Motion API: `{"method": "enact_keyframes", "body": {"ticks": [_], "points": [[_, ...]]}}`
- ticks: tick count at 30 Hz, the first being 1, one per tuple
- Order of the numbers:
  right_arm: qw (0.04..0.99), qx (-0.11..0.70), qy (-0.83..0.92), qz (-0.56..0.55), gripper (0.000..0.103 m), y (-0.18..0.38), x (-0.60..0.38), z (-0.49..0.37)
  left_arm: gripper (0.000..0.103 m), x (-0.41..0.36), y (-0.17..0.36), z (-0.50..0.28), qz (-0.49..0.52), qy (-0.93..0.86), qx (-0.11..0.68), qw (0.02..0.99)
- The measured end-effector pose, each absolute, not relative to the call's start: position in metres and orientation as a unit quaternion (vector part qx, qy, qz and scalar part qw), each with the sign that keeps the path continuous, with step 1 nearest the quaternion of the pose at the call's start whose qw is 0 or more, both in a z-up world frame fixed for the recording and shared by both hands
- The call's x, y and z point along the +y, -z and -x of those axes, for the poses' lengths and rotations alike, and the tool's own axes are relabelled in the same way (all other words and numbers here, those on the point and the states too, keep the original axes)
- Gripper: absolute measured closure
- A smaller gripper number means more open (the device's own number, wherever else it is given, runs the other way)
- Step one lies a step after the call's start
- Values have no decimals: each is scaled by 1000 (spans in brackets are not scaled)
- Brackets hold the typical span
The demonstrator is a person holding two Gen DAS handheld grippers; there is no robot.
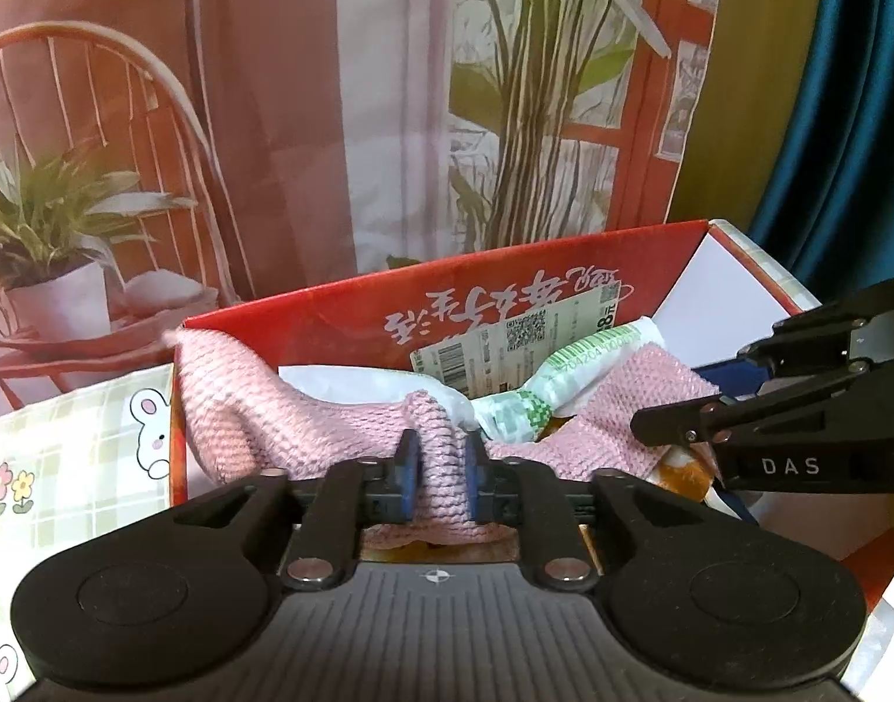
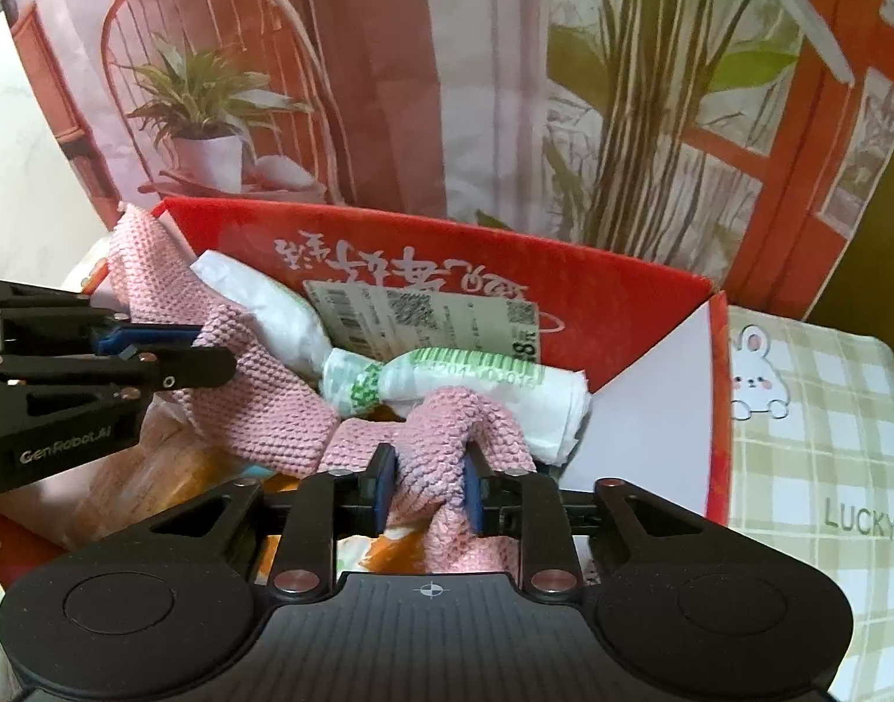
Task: Organize soft objects
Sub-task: 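Lower the pink cloth into the box and open both grippers, then withdraw both open grippers from the box toward the black eye mask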
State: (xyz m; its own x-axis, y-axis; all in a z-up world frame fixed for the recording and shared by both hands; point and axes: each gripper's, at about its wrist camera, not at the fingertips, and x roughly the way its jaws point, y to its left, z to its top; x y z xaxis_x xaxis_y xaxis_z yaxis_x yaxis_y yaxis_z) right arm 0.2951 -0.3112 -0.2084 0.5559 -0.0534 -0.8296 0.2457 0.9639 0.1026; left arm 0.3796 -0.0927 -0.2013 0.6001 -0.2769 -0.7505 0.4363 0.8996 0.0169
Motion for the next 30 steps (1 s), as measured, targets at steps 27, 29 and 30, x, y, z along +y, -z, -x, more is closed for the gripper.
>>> {"method": "enact_keyframes", "body": {"ticks": [27, 29, 30], "points": [[938, 323, 99, -79, 0, 123, -266, -192, 0, -39, 118, -246, -32, 179, 274, 945], [940, 315, 102, -81, 0, 118, -261, -182, 0, -36, 116, -236, -31, 177, 271, 946], [941, 311, 102, -83, 0, 115, -259, -177, 0, -35, 114, -231, -34, 176, 271, 946]]}}
